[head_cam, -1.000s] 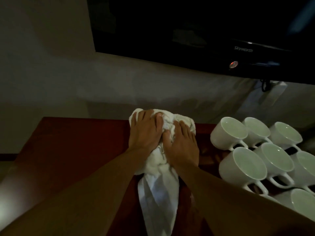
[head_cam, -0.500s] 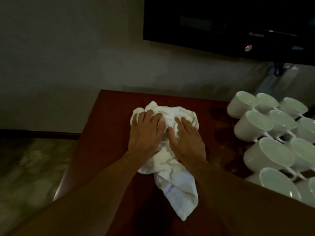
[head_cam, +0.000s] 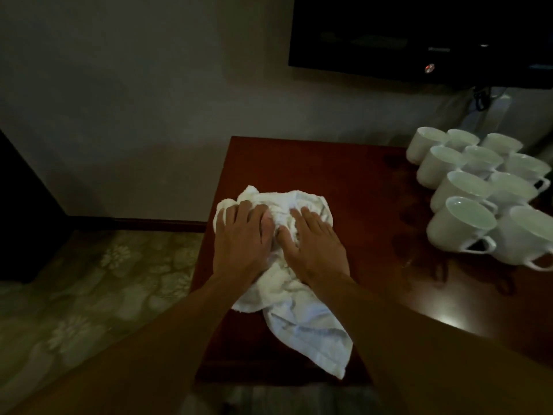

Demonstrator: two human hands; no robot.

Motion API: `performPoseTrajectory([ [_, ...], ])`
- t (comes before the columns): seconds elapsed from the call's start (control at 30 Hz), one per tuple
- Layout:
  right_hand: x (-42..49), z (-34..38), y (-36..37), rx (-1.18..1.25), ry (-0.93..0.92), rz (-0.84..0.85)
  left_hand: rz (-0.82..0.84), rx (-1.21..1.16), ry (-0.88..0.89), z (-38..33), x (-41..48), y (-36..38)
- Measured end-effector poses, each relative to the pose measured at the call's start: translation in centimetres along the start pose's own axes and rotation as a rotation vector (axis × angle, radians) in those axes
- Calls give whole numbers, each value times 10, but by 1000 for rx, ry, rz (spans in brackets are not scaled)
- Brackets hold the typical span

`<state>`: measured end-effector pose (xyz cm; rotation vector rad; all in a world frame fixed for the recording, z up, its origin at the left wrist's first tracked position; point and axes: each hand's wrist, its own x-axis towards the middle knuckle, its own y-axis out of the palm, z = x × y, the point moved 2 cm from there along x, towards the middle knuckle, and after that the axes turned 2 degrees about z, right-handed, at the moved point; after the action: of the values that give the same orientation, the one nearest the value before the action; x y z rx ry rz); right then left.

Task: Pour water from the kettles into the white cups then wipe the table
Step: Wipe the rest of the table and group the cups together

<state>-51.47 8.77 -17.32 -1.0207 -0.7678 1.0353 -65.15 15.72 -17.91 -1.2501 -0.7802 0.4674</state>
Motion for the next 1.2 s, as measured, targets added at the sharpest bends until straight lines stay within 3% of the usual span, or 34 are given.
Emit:
performPoseTrajectory([
  [0.27,-66,17,0,-5,-57,19,47,1,-45,-11,-74,-21],
  [0.5,-70,-12,-9,9,-74,23,30,-29,-51,-44,-57,-17],
  [0.7,-51,-67,-33,5,0,18,100,-82,39,-89,-8,-7],
  [0.83,-25,-97,-42,40,80,-25,81,-117,23,-108,40,-4],
  [1.03,31,-134,-48,71,235,-123,40,-133,175,-127,128,21],
  [1.2,103,-167,-55,59,318,-148,85,-176,100,-132,213,48],
])
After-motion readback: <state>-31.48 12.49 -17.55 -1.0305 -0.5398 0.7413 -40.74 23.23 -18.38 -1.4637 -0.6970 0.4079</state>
